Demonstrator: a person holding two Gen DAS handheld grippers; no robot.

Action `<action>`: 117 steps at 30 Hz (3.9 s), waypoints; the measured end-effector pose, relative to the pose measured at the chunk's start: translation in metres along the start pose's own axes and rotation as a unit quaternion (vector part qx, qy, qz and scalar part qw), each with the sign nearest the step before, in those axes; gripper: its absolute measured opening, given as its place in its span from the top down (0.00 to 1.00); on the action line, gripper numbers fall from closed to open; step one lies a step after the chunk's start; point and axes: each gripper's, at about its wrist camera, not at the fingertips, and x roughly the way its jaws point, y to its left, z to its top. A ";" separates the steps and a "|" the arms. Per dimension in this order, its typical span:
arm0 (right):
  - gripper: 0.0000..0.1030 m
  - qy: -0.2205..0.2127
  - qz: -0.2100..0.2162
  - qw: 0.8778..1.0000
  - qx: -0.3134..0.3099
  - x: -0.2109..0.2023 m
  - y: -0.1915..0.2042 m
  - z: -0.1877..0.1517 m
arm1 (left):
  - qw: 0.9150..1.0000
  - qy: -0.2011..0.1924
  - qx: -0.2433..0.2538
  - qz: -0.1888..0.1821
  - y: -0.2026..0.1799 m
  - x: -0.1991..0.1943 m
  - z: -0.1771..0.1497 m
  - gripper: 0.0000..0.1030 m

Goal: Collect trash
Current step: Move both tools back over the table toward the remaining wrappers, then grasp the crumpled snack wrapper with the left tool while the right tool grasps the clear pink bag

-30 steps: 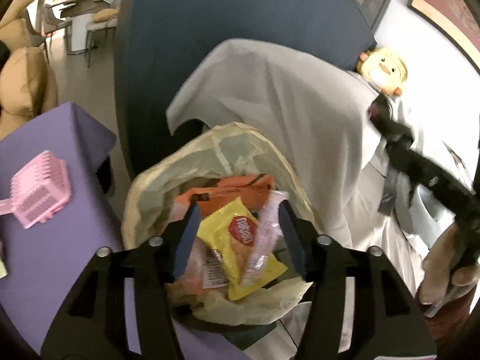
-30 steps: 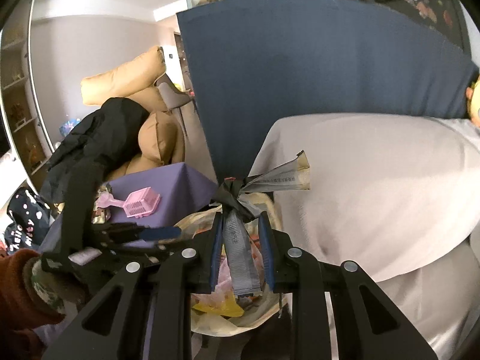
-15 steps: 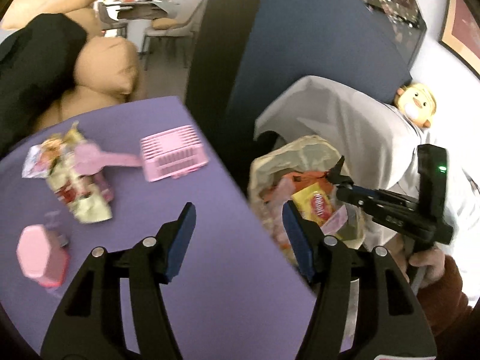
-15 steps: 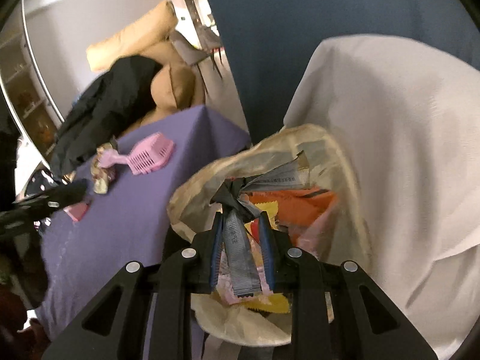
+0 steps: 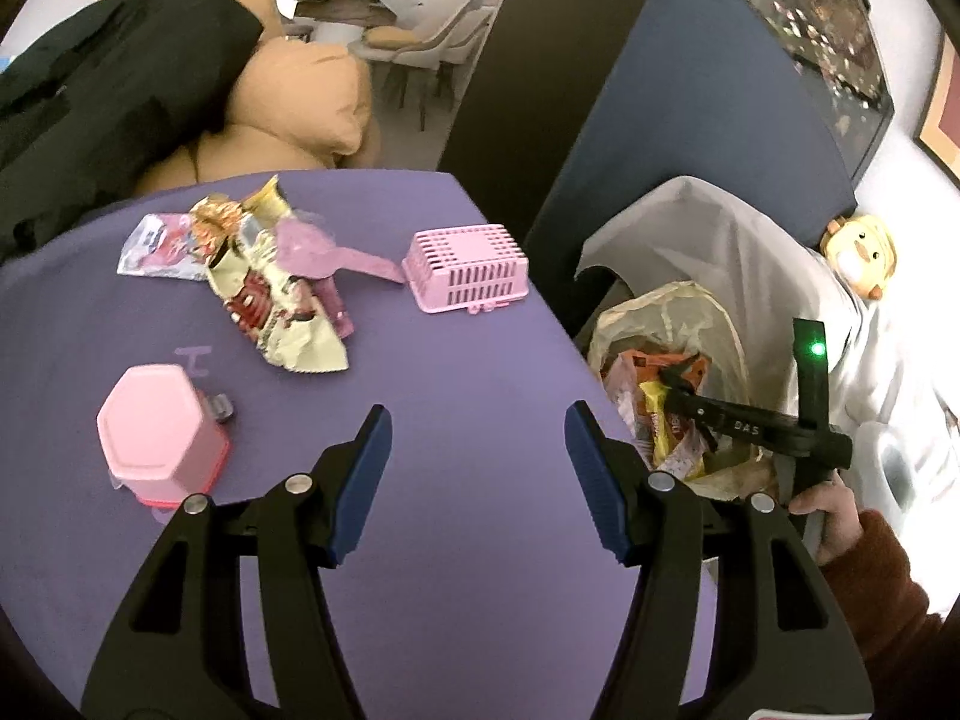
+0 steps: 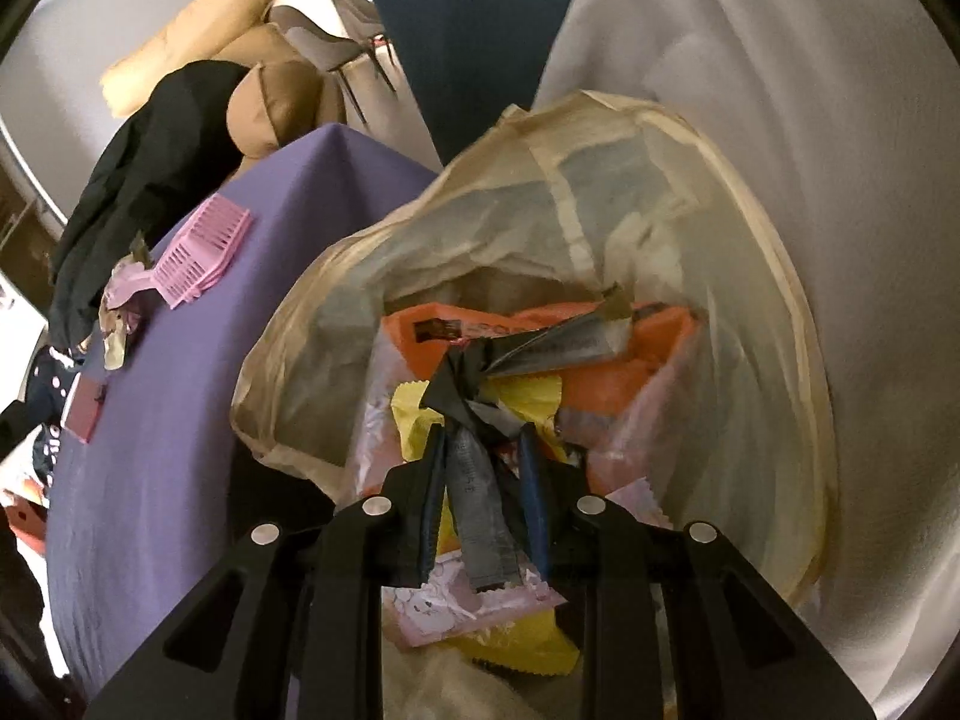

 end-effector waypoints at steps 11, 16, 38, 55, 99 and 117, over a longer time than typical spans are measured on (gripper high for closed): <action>0.44 -0.023 -0.035 0.999 -0.025 -0.046 0.013 -0.003 | 1.000 -0.018 -0.022 0.002 0.022 -0.017 -0.006 0.41; 0.34 -0.083 -0.001 0.996 -0.030 -0.087 0.035 0.003 | 0.998 -0.051 -0.042 0.011 0.046 -0.040 -0.006 0.41; 0.33 -0.055 0.060 0.971 -0.227 -0.006 0.253 0.039 | 0.987 -0.084 -0.111 0.083 0.207 -0.055 0.030 0.40; 0.63 -0.023 0.075 0.968 -0.239 0.085 0.321 0.070 | 0.992 -0.050 -0.105 0.049 0.220 -0.042 0.037 0.40; 0.63 -0.088 0.067 0.967 -0.230 -0.048 0.236 -0.040 | 0.995 -0.055 -0.044 0.071 0.100 -0.040 0.069 0.63; 0.63 -0.218 -0.024 0.949 -0.227 -0.167 0.168 -0.026 | 0.990 -0.119 0.075 0.029 -0.039 -0.085 0.068 0.62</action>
